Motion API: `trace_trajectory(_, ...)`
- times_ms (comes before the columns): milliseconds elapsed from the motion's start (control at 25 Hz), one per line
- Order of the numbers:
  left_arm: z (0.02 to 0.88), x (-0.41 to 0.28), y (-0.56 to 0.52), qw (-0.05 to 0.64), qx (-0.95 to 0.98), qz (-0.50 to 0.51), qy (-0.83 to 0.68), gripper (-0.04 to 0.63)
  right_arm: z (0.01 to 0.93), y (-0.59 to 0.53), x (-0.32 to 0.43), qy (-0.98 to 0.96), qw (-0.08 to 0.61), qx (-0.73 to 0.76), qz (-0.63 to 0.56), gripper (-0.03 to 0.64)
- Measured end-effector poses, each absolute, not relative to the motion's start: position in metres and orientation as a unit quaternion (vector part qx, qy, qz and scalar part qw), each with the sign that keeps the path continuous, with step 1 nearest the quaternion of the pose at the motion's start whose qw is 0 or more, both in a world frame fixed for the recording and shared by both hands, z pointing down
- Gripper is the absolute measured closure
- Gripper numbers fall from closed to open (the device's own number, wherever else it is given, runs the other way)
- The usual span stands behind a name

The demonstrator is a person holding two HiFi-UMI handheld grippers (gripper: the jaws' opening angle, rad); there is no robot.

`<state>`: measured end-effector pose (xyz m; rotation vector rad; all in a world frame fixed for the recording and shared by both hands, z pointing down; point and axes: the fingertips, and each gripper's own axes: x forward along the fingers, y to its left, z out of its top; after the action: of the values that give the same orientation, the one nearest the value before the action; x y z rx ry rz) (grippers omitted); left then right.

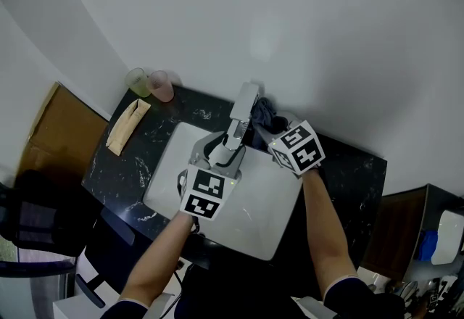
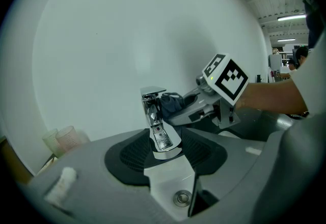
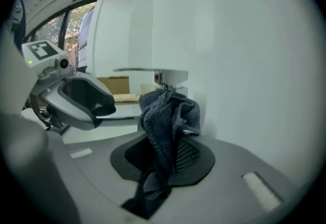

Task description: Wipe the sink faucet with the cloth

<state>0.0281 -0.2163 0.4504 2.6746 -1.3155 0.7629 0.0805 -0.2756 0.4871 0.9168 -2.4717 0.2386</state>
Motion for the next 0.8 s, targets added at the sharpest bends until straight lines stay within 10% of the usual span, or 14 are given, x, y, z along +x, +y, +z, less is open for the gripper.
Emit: trace_trajectory(800,0.454,0.031,-0.216,0.026,0.881,0.223,-0.415,0.394,0.334,-0.266,0.052,-0.936,0.118,0.332,-0.022,0.537)
